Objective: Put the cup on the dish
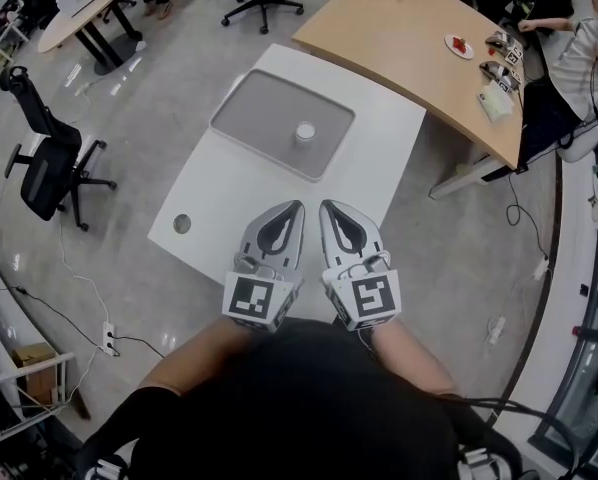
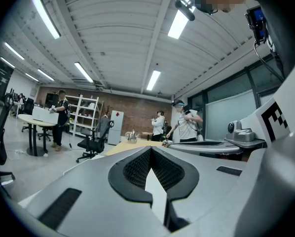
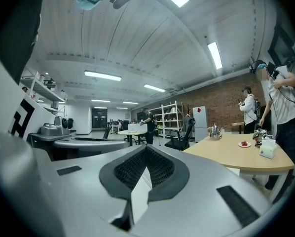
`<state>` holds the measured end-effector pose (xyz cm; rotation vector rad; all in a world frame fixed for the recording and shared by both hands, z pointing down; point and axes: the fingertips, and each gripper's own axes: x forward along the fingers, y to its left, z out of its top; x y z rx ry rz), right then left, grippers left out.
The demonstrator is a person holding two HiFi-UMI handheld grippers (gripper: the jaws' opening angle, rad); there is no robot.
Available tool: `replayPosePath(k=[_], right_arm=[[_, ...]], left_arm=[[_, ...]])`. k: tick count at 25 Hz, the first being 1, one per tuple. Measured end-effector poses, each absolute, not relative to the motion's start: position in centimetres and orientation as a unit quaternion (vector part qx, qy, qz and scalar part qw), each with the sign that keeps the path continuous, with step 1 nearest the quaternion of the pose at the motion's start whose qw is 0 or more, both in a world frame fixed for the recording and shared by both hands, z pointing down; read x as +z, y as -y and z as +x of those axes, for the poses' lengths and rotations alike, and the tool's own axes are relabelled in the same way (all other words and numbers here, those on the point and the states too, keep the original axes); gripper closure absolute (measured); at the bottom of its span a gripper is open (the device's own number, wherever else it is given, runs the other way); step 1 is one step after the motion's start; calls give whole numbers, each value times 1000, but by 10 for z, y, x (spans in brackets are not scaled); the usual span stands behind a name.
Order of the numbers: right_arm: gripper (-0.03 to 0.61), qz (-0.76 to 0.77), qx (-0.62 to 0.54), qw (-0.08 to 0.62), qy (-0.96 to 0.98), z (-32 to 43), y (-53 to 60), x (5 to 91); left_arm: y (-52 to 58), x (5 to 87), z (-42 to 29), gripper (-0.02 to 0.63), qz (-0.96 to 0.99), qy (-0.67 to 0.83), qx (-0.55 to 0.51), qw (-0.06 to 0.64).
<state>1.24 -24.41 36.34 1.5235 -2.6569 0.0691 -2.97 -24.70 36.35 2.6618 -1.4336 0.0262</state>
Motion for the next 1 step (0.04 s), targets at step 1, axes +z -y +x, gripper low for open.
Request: replayPosePath(k=[1], right_arm=[[566,495,21,38,868,12,244,364]], left_arm=[[248,363,-30,607,878,476,11,59]])
